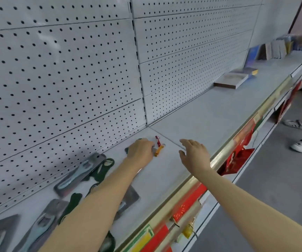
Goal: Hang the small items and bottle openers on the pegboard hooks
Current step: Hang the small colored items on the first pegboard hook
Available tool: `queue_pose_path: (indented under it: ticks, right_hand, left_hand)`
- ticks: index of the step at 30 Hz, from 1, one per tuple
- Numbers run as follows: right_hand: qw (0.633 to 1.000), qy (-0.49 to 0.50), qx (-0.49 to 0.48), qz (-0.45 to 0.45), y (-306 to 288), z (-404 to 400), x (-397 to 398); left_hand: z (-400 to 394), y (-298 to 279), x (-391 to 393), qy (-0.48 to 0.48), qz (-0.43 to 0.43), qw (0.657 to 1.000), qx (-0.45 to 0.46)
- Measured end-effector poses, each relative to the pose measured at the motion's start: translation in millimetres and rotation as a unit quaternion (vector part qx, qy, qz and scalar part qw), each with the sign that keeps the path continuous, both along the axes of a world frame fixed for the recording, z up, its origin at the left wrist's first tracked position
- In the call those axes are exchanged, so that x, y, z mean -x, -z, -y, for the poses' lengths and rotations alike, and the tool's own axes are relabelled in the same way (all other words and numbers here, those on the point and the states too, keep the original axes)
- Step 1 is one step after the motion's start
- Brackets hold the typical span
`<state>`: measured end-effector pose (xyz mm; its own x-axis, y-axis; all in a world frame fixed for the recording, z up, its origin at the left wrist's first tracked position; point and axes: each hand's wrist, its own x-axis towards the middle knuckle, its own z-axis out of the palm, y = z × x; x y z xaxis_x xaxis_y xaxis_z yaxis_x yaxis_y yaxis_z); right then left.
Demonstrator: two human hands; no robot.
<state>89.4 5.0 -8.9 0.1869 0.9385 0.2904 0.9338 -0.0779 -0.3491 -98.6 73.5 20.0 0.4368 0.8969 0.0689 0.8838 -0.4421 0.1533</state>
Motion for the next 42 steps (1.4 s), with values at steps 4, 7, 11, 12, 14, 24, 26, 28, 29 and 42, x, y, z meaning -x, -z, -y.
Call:
queue_pose_path:
  ticks: [4,7,11,12,14,24,26,28,29,42]
  right_hand:
    - [0.998,0.010,0.035,-0.046,17,-25,-6]
    - [0.994,0.012,0.066,-0.088,24,-49,-8]
    - [0.987,-0.002,0.121,-0.105,34,-76,-8]
    - [0.985,-0.006,0.132,-0.107,37,-80,-8]
    - [0.983,-0.011,0.145,-0.111,43,-88,-9]
    - [0.979,-0.042,0.153,-0.126,45,-123,-2]
    - [0.975,-0.047,0.181,-0.119,42,-132,1]
    - [0.969,-0.054,0.212,-0.112,37,-142,4]
    - [0.967,-0.059,0.225,-0.107,34,-147,6]
    - [0.957,-0.093,0.275,0.016,26,-161,16]
  left_hand:
    - [-30,6,-34,-0.026,-0.014,0.998,0.058]
    - [-52,16,-45,-0.064,0.024,0.997,0.045]
    - [-86,31,-55,-0.077,0.070,0.994,0.021]
    - [-95,36,-57,-0.075,0.084,0.993,0.020]
    - [-108,45,-61,-0.065,0.088,0.994,0.027]
    - [-128,56,-48,-0.090,0.171,0.980,0.048]
    - [-127,52,-42,-0.124,0.258,0.957,0.048]
    - [-126,45,-34,-0.149,0.351,0.922,0.062]
    - [-124,40,-30,-0.159,0.387,0.906,0.067]
    - [-114,11,12,-0.180,0.481,0.855,0.069]
